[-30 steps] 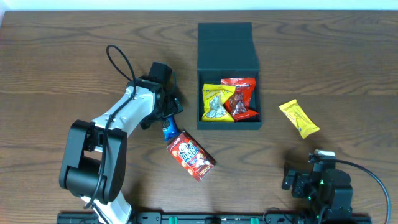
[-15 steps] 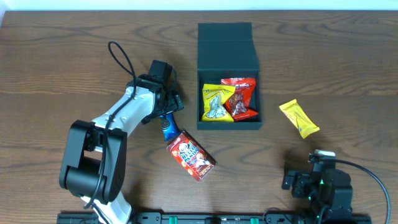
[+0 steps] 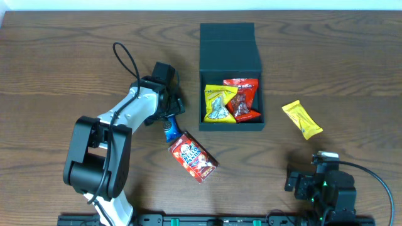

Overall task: Pack container
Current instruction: 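Close the left gripper on the Oreo pack's end and lift it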

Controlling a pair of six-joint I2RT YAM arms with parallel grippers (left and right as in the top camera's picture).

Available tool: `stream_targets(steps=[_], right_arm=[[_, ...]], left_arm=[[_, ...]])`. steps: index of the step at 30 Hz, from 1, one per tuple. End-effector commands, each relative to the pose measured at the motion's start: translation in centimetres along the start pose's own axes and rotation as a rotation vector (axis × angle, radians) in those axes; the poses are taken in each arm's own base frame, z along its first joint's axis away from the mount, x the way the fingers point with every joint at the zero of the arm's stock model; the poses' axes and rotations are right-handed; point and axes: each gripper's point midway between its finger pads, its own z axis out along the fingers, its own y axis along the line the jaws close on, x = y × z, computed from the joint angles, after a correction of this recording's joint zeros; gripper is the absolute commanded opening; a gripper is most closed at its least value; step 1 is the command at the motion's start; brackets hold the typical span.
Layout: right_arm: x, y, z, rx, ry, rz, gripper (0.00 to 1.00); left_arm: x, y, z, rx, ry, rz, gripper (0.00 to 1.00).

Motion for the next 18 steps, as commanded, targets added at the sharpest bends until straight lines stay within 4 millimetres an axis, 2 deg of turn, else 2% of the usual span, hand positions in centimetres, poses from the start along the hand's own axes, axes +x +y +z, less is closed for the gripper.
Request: stream_targets(steps=[1,5,13,18], right_arm=[[0.1,-0.1,0.0,0.001,0.001,-0.011,0.99],[0.1,-0.1,0.0,0.001,0.001,-0.011,0.99],[0.1,-0.1,0.0,0.001,0.001,-0.011,0.99],[0.1,-0.1,0.0,0.001,0.001,-0.011,0.99]], left_arm=[[-0.6,-0.2,-0.1,-0.011,-0.022,0.016,0.74],[-0.6,-0.2,-0.1,-0.011,-0.022,0.017,0.59],[0.1,-0.7,-0.1,0.024,0.016,0.017,0.49],[0.4,-1.1,-0.1,0.048,0.034,0.017,0.47]])
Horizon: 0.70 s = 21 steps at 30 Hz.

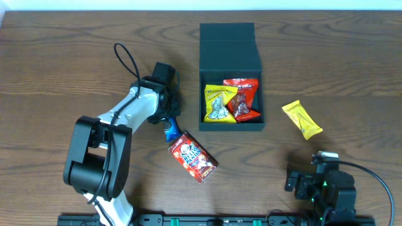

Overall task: Pack container
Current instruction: 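Close the left gripper on the Oreo pack's end and lift it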

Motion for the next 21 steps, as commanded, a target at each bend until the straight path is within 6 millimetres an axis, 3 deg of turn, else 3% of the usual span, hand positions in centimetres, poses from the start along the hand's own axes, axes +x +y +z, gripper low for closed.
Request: stream_targets(steps=[1,7,21], right_arm=[[0.09,-0.05,0.02,0.001,0.001,-0.011,0.99],[0.09,-0.05,0.02,0.001,0.001,-0.011,0.99],[0.09,-0.05,0.02,0.001,0.001,-0.011,0.99]], left_arm=[[-0.09,-0.73,-0.11,0.025,0.010,0.002,0.47],[0.17,-0.95,-0.12,0.039,0.024,0.002,0.37],[0.16,-0.93,-0.12,0.038,0.024,0.002,0.34]])
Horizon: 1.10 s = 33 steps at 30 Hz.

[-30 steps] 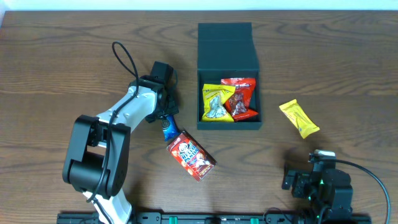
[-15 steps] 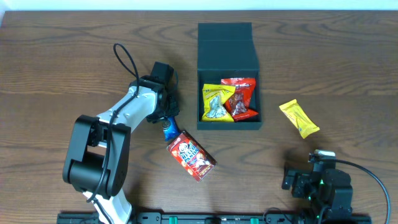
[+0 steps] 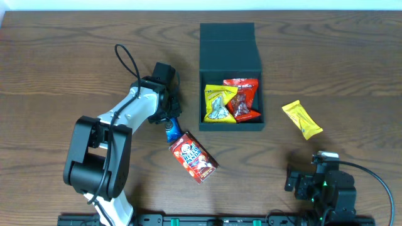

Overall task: Pack container
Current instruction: 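Close the left gripper on the Oreo pack's end and lift it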

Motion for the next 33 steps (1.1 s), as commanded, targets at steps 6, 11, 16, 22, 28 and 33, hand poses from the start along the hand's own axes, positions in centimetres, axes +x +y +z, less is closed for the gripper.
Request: stream_targets(steps=[6,11,16,22,28,33], right_arm=[[0.1,-0.1,0.0,0.001,0.001,-0.011,0.99],[0.1,-0.1,0.0,0.001,0.001,-0.011,0.99],[0.1,0.0,0.0,0.001,0.001,-0.011,0.99],[0.1,-0.1,0.0,0.001,0.001,-0.011,0.99],[0.1,-0.1,0.0,0.001,0.001,-0.011,0.99],[0.1,-0.1,0.0,0.001,0.001,-0.011,0.99]], left_arm=[[-0.4,-0.4,-0.1,0.008,-0.004,0.000,0.30],[-0.4,-0.4,-0.1,0.008,-0.004,0.000,0.30],[-0.4,-0.4,-0.1,0.009,-0.005,0.000,0.27],[-0.6,-0.5,-0.7,0.015,-0.020,0.001,0.24],[-1.3,-0.5,-2.1,0.012,-0.069,0.003,0.22],[-1.7,-0.8,-3.9,0.032,-0.108,0.004,0.18]])
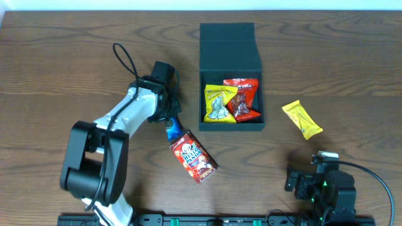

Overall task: Pack container
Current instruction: 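Close the left gripper on the Oreo pack's end and lift it, then carry the Oreo pack into the box's left side and lower it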

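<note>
An open black box (230,123) stands at the middle back, its lid raised behind it. It holds a yellow packet (218,102) and a red packet (244,99). A red snack packet (195,157) with a blue end (170,129) lies on the table in front of the box, to its left. My left gripper (171,118) sits over that blue end and looks shut on it, though the wrist hides the fingertips. A yellow bar (302,119) lies to the right of the box. My right gripper (321,164) is folded at the front right, and its jaws cannot be made out.
The wooden table (75,56) carries nothing else. A black cable (125,59) loops up from the left arm. The left arm's base (88,166) stands at the front left and the right arm's base (326,191) at the front right.
The left arm's shoulder and elbow have shifted slightly to the left. The red snack packet's blue end has crept a little toward the back. The right arm has not moved.
The left gripper stood spread over the blue end of the red snack packet. At the two later moments it looked narrower there. Now the arm has shifted a little and the packet has barely moved. The box's contents and the yellow bar have stayed put.
</note>
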Controlling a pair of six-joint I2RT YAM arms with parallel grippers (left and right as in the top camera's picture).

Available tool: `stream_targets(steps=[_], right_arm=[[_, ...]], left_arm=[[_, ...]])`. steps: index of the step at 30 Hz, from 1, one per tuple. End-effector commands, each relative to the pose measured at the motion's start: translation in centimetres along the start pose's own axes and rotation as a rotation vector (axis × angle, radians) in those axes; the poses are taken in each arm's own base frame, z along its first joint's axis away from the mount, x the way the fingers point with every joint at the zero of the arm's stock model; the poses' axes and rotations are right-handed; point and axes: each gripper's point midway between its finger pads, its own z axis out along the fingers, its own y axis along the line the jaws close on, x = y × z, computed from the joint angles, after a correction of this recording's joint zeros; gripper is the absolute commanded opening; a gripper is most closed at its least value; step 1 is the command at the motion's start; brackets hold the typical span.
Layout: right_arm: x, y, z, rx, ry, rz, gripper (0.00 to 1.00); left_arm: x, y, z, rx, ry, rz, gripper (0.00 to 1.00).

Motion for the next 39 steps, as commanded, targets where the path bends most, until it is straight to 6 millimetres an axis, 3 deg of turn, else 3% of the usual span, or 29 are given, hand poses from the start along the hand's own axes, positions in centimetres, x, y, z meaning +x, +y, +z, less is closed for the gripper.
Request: stream_targets(steps=[1,8,13,17,21,26,31,39], right_arm=[[0.1,-0.1,0.0,0.001,0.001,-0.011,0.99],[0.1,-0.1,0.0,0.001,0.001,-0.011,0.99],[0.1,-0.1,0.0,0.001,0.001,-0.011,0.99],[0.1,-0.1,0.0,0.001,0.001,-0.011,0.99],[0.1,-0.1,0.0,0.001,0.001,-0.011,0.99],[0.1,-0.1,0.0,0.001,0.001,-0.011,0.99],[0.1,-0.1,0.0,0.001,0.001,-0.011,0.99],[0.1,-0.1,0.0,0.001,0.001,-0.011,0.99]], left_arm=[[-1.5,-0.6,-2.8,0.024,-0.085,0.002,0.18],[-2.1,-1.2,-6.3,0.051,-0.143,0.018,0.18],[-2.9,-2.1,-10.1,-0.008,-0.186,0.125,0.17],[-3.2,-4.7,-13.6,-0.019,-0.233,0.263,0.18],[-2.2,-8.0,-15.7,0.006,-0.242,0.405,0.18],[-1.0,-11.3,-15.4,0.002,-0.200,0.506,0.18],[-0.5,-14.5,-12.9,-0.011,-0.136,0.559,0.20],[-0.1,-15.9,-8.1,-0.004,-0.020,0.531,0.19]])
